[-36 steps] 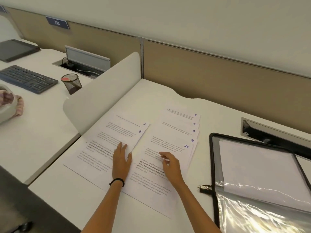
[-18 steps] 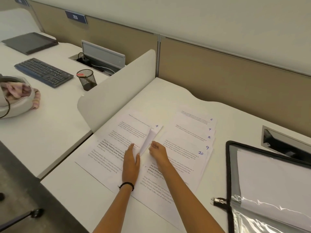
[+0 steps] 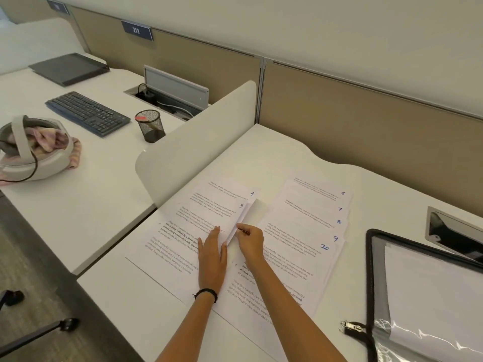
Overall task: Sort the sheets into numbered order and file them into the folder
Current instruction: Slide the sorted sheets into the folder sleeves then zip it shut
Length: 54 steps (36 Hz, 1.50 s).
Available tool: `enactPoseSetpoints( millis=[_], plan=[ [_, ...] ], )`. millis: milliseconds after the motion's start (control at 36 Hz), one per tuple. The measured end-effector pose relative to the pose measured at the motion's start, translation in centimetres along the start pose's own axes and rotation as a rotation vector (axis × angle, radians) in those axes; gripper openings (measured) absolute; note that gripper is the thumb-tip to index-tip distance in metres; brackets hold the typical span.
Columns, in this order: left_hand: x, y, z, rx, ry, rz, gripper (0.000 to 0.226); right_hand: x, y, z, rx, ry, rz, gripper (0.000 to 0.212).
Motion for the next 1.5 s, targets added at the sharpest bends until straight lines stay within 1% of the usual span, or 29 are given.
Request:
enactPoseSetpoints(
  millis=[111, 250, 333, 389, 500, 583, 639, 694, 750, 833, 1028, 1167, 1306, 1417, 1500],
  plan=[
    [0.0, 0.0, 0.0, -0.008, -0.017, -0.002, 0.046, 0.2, 0.4, -1.0, 0.091, 0.020, 0.101, 0.026],
    [0.0, 0.0, 0.0, -0.002, -0.018, -0.004, 0.045, 0.7, 0.6, -1.6, 0.153, -0.039, 0.221, 0.017],
    [-0.1, 0.1, 0.0, -0.003, -0.018, -0.012, 0.045, 1.0, 0.8, -1.8, 0.180, -0.082, 0.257, 0.011],
    [-0.1, 0.1, 0.0, -0.005, -0.024, -0.014, 0.045, 1.0, 0.8, -1.8, 0.208, -0.098, 0.256, 0.012],
    [-0.1, 0.1, -0.1, -0.001, -0.032, -0.016, 0.051, 0.4, 0.2, -1.4, 0.144, -0.070, 0.181, 0.025],
    [-0.1, 0.0, -0.1, 0.007, -0.029, -0.013, 0.045, 0.3, -0.2, -1.2, 0.100, -0.022, 0.155, 0.031],
    [-0.1, 0.1, -0.1, 0.007, -0.026, -0.015, 0.044, 0.5, -0.3, -1.1, 0.102, 0.018, 0.175, 0.027],
    [0.0, 0.1, 0.0, -0.003, -0.027, -0.011, 0.045, 0.6, -0.7, -0.6, 0.087, 0.065, 0.196, 0.016],
    [0.1, 0.0, 0.0, -0.008, -0.030, -0.008, 0.045, 0.7, -1.1, -0.1, 0.045, 0.079, 0.209, 0.010],
    [0.2, 0.0, 0.1, -0.014, -0.039, -0.009, 0.044, 0.9, -1.4, 0.0, 0.035, 0.077, 0.227, 0.013],
    [0.2, -0.1, 0.1, -0.013, -0.045, -0.010, 0.043, 2.2, -1.4, -1.7, 0.129, 0.030, 0.269, 0.018],
    [0.3, 0.0, 0.2, -0.018, -0.031, -0.008, 0.050, 4.8, -1.2, -3.4, 0.183, -0.010, 0.317, 0.010],
    [0.1, 0.1, -0.3, -0.009, -0.026, -0.027, 0.045, 8.3, 0.1, -5.6, 0.255, -0.094, 0.369, 0.012],
    [0.2, 0.0, -0.2, -0.007, -0.023, -0.022, 0.041, 11.2, 2.3, -7.3, 0.342, -0.126, 0.408, 0.003],
    [0.2, 0.0, 0.0, -0.014, -0.025, -0.018, 0.040, 13.1, 4.1, -8.2, 0.394, -0.156, 0.428, 0.003]
  ],
)
Point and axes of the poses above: each hand's wrist, its own y-axis away from the middle knuckle, its own x-axis out of the back of the hand, z = x × y, the point moved 5 cm from there along -y, towards the middle knuckle, and after that the axes turned 9 degrees about -x, right-handed, at the moved point
